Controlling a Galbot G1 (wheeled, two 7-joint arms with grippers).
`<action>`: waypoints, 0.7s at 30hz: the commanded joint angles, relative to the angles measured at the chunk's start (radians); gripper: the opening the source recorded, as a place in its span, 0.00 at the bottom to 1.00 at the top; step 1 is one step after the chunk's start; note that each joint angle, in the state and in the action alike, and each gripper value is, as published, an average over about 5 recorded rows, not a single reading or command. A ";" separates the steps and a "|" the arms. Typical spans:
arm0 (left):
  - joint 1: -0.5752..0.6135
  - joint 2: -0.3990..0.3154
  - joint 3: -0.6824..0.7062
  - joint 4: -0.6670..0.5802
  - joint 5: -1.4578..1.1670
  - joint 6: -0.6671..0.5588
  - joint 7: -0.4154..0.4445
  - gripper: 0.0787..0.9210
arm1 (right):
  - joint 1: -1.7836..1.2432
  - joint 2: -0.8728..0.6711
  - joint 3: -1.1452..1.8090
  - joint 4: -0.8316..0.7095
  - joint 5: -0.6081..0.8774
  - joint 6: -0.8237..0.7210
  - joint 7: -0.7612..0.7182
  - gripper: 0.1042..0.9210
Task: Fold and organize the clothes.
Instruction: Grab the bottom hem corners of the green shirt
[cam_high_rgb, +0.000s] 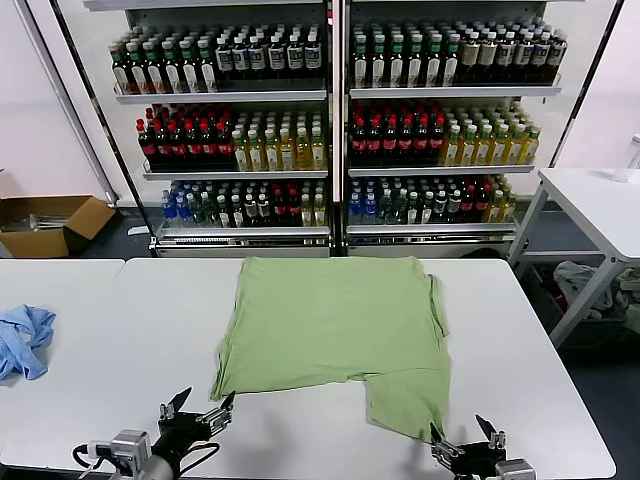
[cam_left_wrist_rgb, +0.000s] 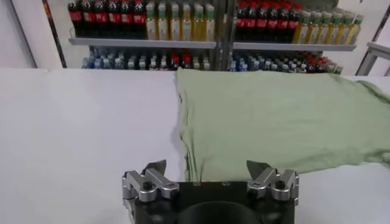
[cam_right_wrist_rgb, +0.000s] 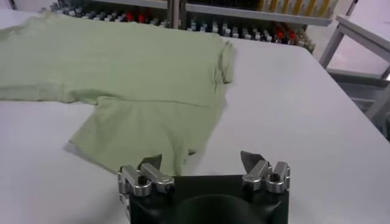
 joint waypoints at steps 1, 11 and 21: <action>-0.133 -0.021 0.061 0.166 -0.019 0.008 0.018 0.88 | 0.006 0.004 -0.007 -0.005 -0.010 -0.014 -0.005 0.88; -0.154 -0.030 0.076 0.195 -0.015 -0.006 0.027 0.88 | 0.043 0.024 -0.025 -0.025 0.008 -0.010 -0.003 0.88; -0.166 -0.038 0.085 0.219 -0.005 -0.014 0.033 0.88 | 0.108 0.039 -0.087 -0.081 0.002 0.024 -0.058 0.80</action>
